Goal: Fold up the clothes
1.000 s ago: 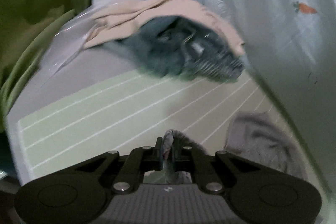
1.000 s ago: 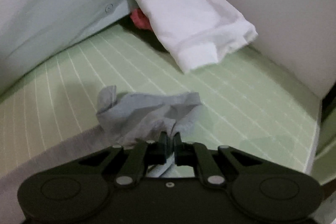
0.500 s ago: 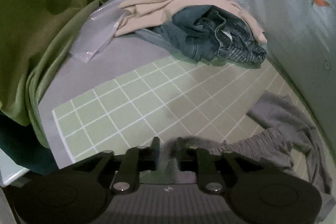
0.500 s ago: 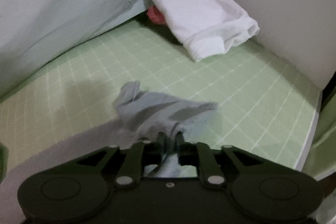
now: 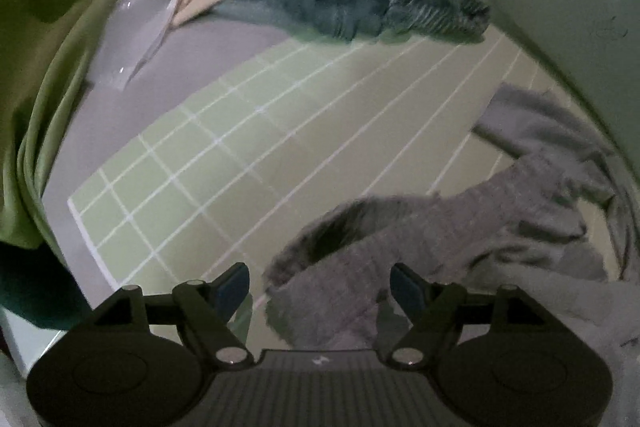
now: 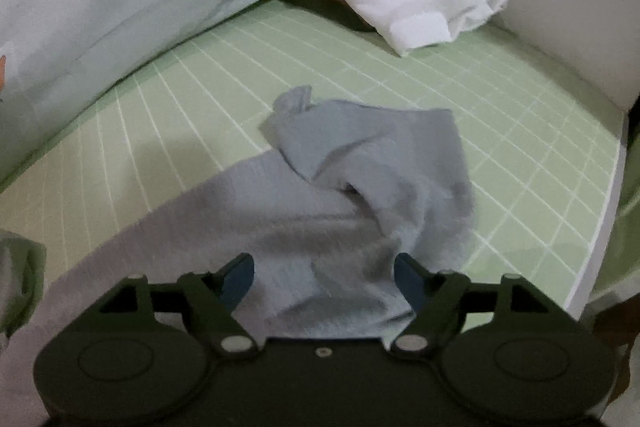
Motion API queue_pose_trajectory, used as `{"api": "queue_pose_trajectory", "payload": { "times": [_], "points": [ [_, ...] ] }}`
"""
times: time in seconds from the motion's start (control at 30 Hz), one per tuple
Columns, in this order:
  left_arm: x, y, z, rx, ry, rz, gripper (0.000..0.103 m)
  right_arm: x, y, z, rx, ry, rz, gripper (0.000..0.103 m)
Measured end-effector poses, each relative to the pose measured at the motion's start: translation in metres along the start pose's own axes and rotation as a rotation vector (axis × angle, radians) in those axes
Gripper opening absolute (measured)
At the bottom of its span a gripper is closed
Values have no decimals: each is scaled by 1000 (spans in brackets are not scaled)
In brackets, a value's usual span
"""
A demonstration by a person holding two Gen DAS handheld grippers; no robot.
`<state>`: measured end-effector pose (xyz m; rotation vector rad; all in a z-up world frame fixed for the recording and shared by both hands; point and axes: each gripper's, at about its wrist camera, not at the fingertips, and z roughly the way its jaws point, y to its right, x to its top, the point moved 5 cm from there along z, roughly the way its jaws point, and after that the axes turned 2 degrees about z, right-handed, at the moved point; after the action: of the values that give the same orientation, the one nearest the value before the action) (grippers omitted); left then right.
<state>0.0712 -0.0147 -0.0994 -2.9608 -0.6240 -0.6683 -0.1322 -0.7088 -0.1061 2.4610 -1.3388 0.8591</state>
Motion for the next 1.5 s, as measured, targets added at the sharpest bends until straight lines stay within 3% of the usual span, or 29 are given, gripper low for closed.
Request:
{"api": "queue_pose_trajectory", "payload": {
  "times": [0.3,0.37,0.4,0.43,0.47,0.5,0.53,0.73,0.93,1.1,1.2,1.3,1.37,1.43,1.5],
  "points": [
    [-14,-10,8,-47,-28,-67,76,-1,31,19,-12,-46,199,80],
    [-14,-8,8,-56,-20,-60,70,0,33,20,-12,-25,197,69],
    [-14,-8,9,-58,-17,-62,63,1,33,21,-9,-19,189,50],
    [-14,-8,10,-60,-15,-64,52,1,33,22,-8,-25,178,23],
    [-14,-8,10,-68,-9,-72,48,1,33,24,-7,-30,171,13],
    [-14,-8,10,-82,1,-89,36,2,35,23,1,-30,183,6],
    [-14,-9,10,-93,9,-102,11,2,37,21,10,-28,195,5],
    [-16,-13,-10,-116,61,-142,10,10,55,-28,-5,56,213,4],
    [-1,-14,-49,-82,148,-73,9,28,59,-79,3,155,214,4],
    [35,10,-48,-105,199,-50,9,68,16,-53,52,174,164,4],
    [70,45,-37,-155,236,-37,9,96,-29,-15,83,161,117,4],
    [110,89,-24,-209,280,-9,10,148,-74,24,116,121,120,6],
    [135,118,-16,-236,302,7,14,171,-102,40,169,118,124,11],
    [158,143,-8,-263,322,16,26,191,-128,55,209,121,134,35],
    [168,153,-7,-266,333,3,39,194,-140,58,234,144,127,44]
  ]
}}
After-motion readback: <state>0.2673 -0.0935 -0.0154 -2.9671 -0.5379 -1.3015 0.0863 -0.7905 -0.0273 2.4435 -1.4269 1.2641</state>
